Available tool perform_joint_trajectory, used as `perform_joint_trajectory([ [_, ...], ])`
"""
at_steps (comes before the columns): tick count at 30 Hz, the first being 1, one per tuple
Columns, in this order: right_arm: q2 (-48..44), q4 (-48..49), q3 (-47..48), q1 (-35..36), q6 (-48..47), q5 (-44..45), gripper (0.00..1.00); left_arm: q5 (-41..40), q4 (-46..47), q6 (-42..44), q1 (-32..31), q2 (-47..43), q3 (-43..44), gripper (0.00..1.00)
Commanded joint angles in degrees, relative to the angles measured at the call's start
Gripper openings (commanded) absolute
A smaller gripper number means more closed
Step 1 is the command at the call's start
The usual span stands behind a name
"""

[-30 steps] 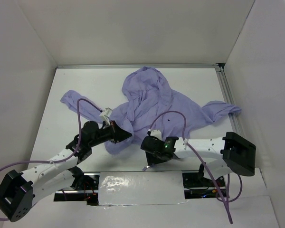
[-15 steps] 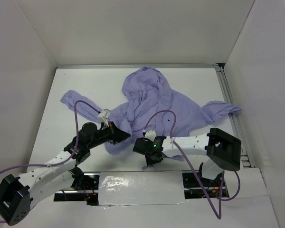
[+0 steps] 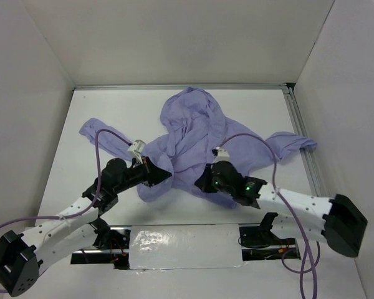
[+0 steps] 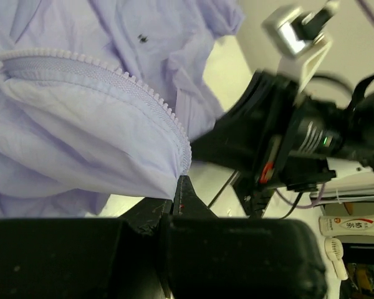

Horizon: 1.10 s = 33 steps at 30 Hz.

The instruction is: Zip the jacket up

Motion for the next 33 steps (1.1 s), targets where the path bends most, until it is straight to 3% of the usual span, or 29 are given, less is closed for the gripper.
perform_joint_trajectory([
  [1, -8.43, 30.64, -5.09, -6.62, -6.81, -12.0, 0.0, 1.52, 3.52, 2.59, -0.52, -1.87, 4.55, 0.0],
  [8, -5.9, 47.48, -4.13, -12.17, -7.52, -28.03, 0.0, 2.41, 10.29, 2.68, -0.88, -1.0, 6.58, 0.0],
  [12, -4.31, 62.41, -7.2, -14.45, -5.5, -35.15, 0.0, 1.35, 12.14, 3.73, -0.88, -1.08, 8.07, 0.0],
  [15, -4.92, 60.24, -5.54, -14.54, -12.33, -37.0, 0.0, -0.14, 11.26, 5.22, -0.88, -1.87, 9.57, 0.0],
  [21, -7.82, 59.62, -5.8, -15.6, -17.01, -38.31, 0.0, -1.9, 12.13, 7.33, -0.88, -5.39, 9.66, 0.0],
  [33, -2.82, 64.54, -4.22, -16.48, -8.31, -44.65, 0.0, 3.89, 20.31, 6.28, -0.79, -4.69, 7.81, 0.0],
])
